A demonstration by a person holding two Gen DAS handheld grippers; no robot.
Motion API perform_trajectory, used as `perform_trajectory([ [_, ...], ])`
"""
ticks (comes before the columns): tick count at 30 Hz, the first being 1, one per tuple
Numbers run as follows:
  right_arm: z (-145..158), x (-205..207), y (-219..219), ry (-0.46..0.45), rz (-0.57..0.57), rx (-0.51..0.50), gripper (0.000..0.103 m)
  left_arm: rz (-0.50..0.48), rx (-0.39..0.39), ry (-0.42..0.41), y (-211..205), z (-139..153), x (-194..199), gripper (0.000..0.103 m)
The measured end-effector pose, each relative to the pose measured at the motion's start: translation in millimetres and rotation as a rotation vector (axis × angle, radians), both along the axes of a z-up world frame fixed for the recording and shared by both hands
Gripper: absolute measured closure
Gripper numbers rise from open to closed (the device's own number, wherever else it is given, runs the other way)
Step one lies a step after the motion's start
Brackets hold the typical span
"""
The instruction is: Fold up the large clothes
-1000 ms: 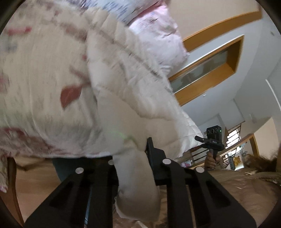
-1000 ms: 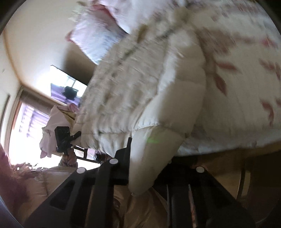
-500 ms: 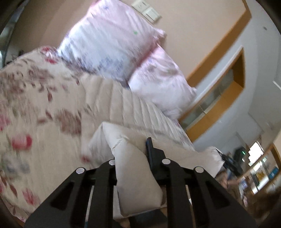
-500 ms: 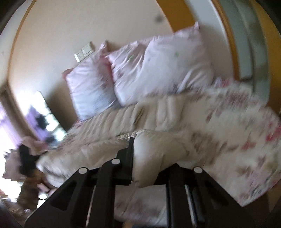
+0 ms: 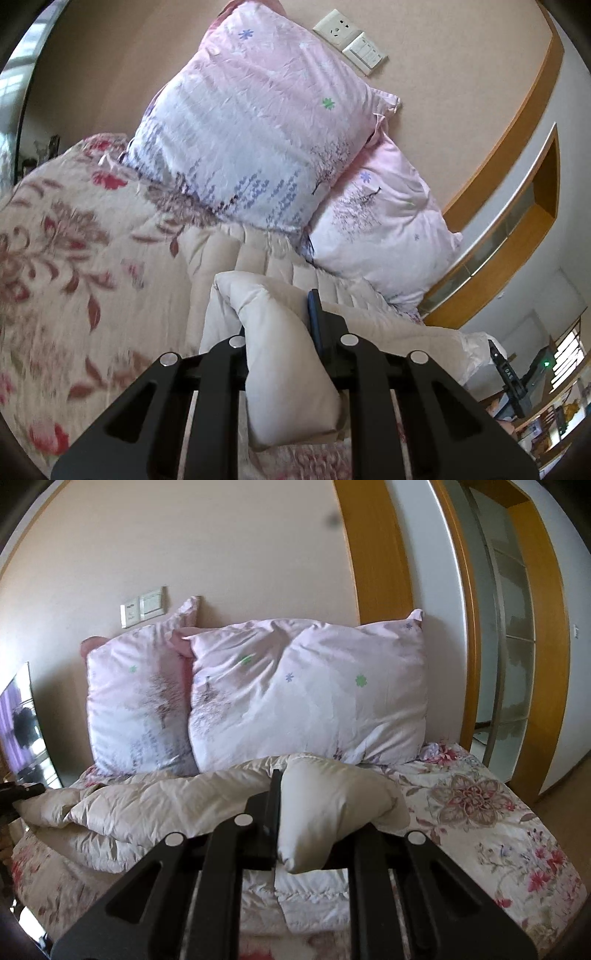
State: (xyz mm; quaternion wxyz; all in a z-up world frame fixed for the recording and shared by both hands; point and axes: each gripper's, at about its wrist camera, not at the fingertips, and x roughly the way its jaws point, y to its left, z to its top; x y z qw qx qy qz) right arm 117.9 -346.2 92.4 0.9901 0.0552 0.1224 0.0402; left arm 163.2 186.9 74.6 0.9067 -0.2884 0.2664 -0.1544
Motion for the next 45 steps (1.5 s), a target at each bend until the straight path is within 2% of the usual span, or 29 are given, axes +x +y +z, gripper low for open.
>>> perform_trajectory([
  [4,4,35,4,0.005,-0.033,0.019,0.089,0.015,0.019,-0.012,-3,10,34,0.088],
  [9,3,80,5,0.039,-0.067,0.071,0.089,0.037,0.004,-0.008,-4,12,74,0.088],
  [12,-7,103,7,0.087,-0.083,0.093,0.089,0.053,-0.036,0.041,-3,-2,102,0.088],
  [17,-37,152,5,0.236,-0.093,0.157,0.089,0.078,-0.115,0.144,3,-38,135,0.088],
  [21,-49,174,3,0.294,-0.087,0.206,0.08,0.077,-0.189,0.172,7,-56,146,0.087],
  [22,-50,180,1,0.308,-0.081,0.226,0.076,0.074,-0.203,0.17,8,-58,148,0.086],
  [23,-51,185,0,0.316,-0.078,0.244,0.065,0.068,-0.215,0.17,8,-60,150,0.085],
  [24,-52,190,-2,0.322,-0.078,0.265,0.053,0.06,-0.232,0.171,9,-61,152,0.08],
  [26,-52,202,-6,0.326,-0.059,0.321,0.045,0.051,-0.265,0.169,11,-64,156,0.069],
  [27,-52,206,-7,0.328,-0.054,0.331,0.041,0.047,-0.29,0.166,13,-64,157,0.06],
  [28,-52,211,-7,0.333,-0.047,0.345,0.04,0.045,-0.309,0.161,14,-64,158,0.049],
  [30,-50,217,-9,0.337,-0.035,0.364,0.04,0.046,-0.339,0.147,17,-62,157,0.038],
  [32,-45,214,-13,0.312,-0.023,0.381,0.038,0.044,-0.355,0.124,21,-57,153,0.033],
  [35,-34,203,-20,0.254,-0.023,0.37,0.034,0.051,-0.355,0.1,28,-50,145,0.03],
  [37,-30,195,-26,0.25,-0.035,0.356,0.034,0.058,-0.348,0.104,35,-47,138,0.03],
  [39,-31,191,-32,0.278,-0.047,0.34,0.034,0.061,-0.323,0.121,39,-47,131,0.03],
  [45,-52,176,-54,0.401,-0.059,0.325,0.034,0.062,-0.179,0.173,41,-50,110,0.031],
])
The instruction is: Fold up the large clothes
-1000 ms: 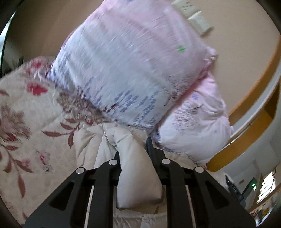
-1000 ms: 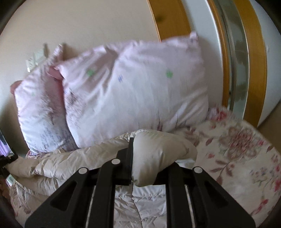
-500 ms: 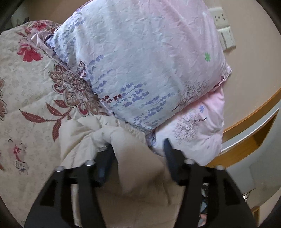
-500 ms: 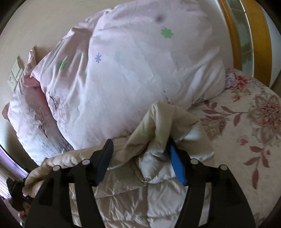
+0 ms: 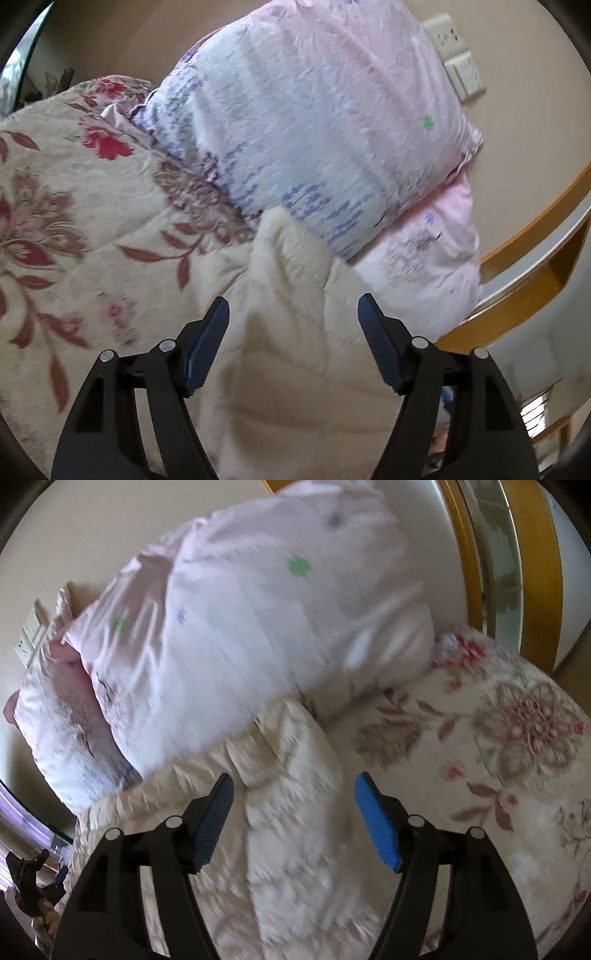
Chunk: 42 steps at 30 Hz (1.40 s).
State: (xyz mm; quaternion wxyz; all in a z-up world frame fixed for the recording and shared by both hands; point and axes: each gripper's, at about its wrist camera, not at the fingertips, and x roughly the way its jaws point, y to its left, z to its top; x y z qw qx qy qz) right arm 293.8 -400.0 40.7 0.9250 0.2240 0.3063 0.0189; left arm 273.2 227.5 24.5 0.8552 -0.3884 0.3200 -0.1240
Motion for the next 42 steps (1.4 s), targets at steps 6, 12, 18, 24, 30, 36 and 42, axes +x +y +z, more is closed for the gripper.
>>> perform_trajectory([
  [6,-20,-7,-10,0.069,0.019,0.01,0.034,-0.039,0.099,0.056,-12,-10,-9,0.036],
  [12,-35,-6,-17,0.126,0.027,0.041,0.034,-0.065,0.17,0.087,-26,-17,-10,0.04],
  [18,-44,-3,-6,0.152,0.088,0.038,0.077,-0.088,0.184,0.103,-37,-26,-8,0.06],
  [24,-19,-23,6,-0.005,0.094,0.006,0.095,-0.07,0.215,0.082,-41,-23,-9,0.092],
  [30,-33,-16,7,0.074,0.01,-0.061,0.095,-0.027,0.226,0.109,-35,-30,-10,0.096],
  [36,-66,-5,9,0.186,-0.043,-0.068,0.094,-0.027,0.242,0.137,-41,-42,-9,0.096],
  [42,-75,5,19,0.219,-0.053,-0.134,0.086,-0.024,0.232,0.147,-44,-50,-6,0.095],
])
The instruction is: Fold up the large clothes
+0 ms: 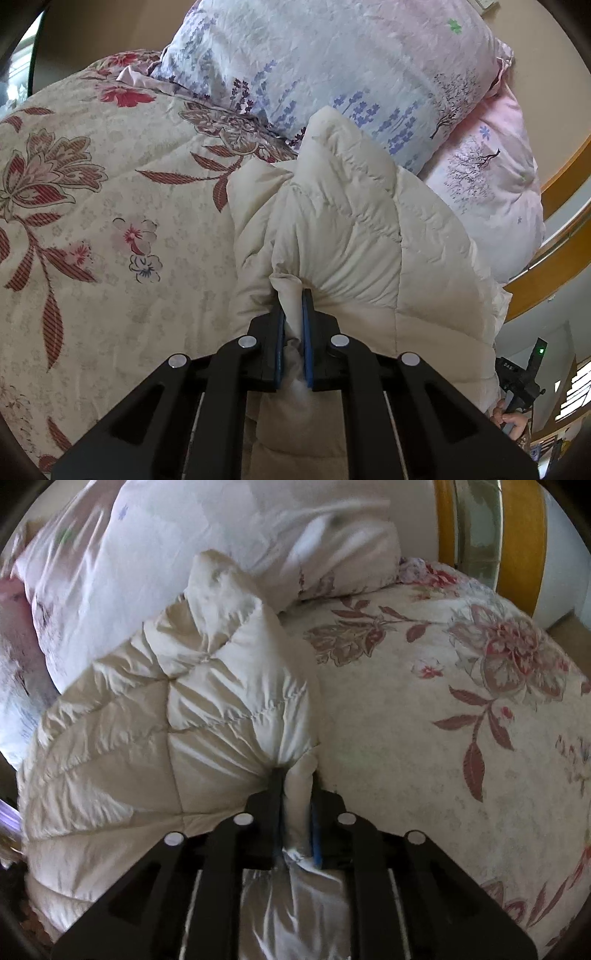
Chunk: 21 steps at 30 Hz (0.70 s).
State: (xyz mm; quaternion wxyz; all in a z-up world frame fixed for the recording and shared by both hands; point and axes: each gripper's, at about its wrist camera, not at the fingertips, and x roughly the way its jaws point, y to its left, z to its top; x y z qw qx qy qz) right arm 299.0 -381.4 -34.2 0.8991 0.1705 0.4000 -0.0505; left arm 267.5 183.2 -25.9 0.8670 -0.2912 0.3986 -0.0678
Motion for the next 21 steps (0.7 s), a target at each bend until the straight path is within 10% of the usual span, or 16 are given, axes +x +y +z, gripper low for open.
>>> perform_trajectory([
  [4,19,-20,1,-0.077,-0.006,-0.06,0.053,0.017,-0.021,-0.059,10,16,-10,0.091],
  [12,45,-47,25,-0.223,0.122,-0.114,0.055,-0.017,0.115,-0.273,-13,68,-38,0.054],
  [21,21,-21,48,-0.116,0.167,-0.102,0.054,-0.077,0.122,-0.11,-40,30,-8,0.053],
])
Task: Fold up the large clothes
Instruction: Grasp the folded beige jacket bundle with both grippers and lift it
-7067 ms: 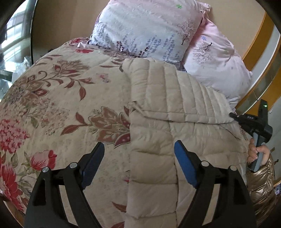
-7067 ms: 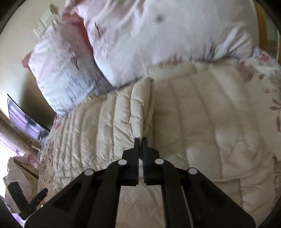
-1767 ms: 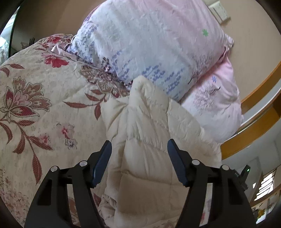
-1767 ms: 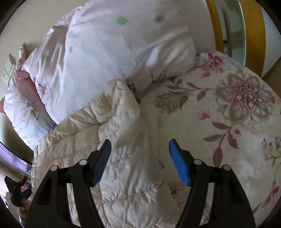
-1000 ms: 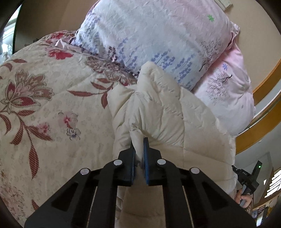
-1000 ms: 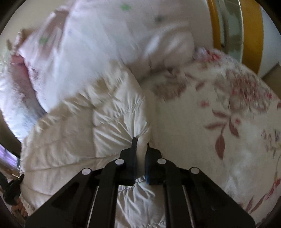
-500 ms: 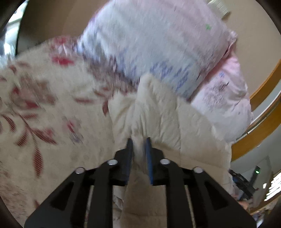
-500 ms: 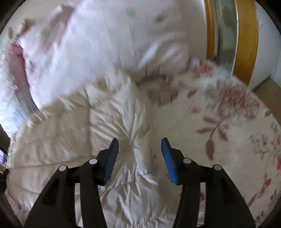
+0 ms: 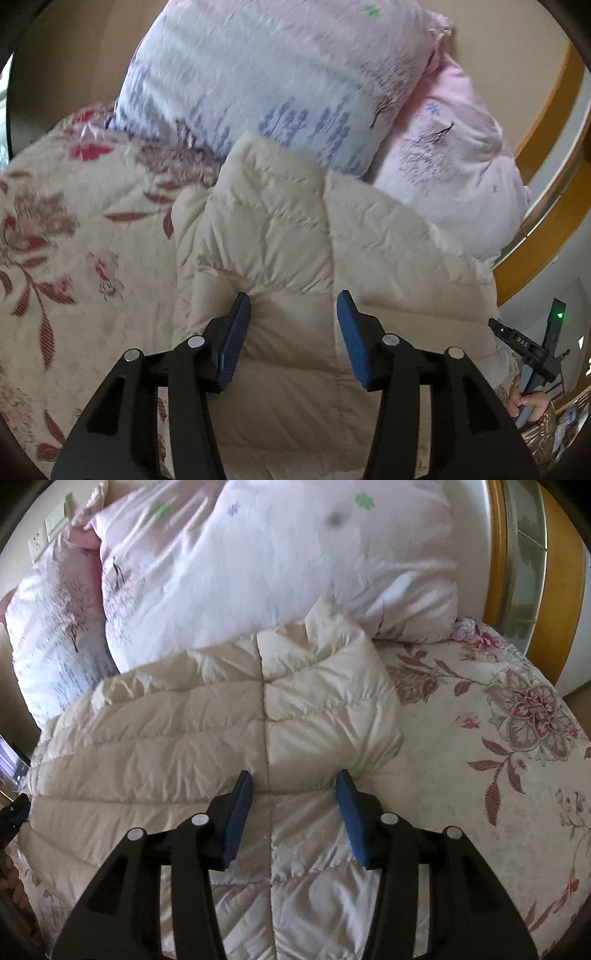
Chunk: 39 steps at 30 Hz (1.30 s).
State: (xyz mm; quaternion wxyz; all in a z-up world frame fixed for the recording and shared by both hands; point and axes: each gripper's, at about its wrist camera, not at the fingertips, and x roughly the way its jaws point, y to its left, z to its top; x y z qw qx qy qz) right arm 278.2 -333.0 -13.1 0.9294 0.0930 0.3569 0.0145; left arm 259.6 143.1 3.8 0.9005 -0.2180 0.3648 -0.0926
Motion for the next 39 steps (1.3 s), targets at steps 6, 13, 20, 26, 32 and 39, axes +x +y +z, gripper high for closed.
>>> perform_trajectory([
  [6,-19,23,0,0.091,0.002,0.005,0.051,0.011,-0.044,0.052,7,-17,11,0.057],
  [13,-21,38,-4,0.149,0.01,0.056,0.039,0.027,-0.107,0.096,13,-24,12,0.06],
  [20,5,-31,-60,0.046,-0.089,0.345,0.025,0.038,-0.237,0.028,44,-1,-36,0.036],
  [26,-10,-77,-116,0.078,-0.247,0.6,0.025,0.139,-0.348,0.075,83,-13,-79,0.035],
  [32,-44,-88,-112,0.191,-0.247,0.764,0.025,0.157,-0.475,0.143,78,-35,-100,0.035],
  [39,-60,-81,-95,0.23,-0.245,0.8,0.023,0.115,-0.449,0.175,36,-39,-109,0.035],
])
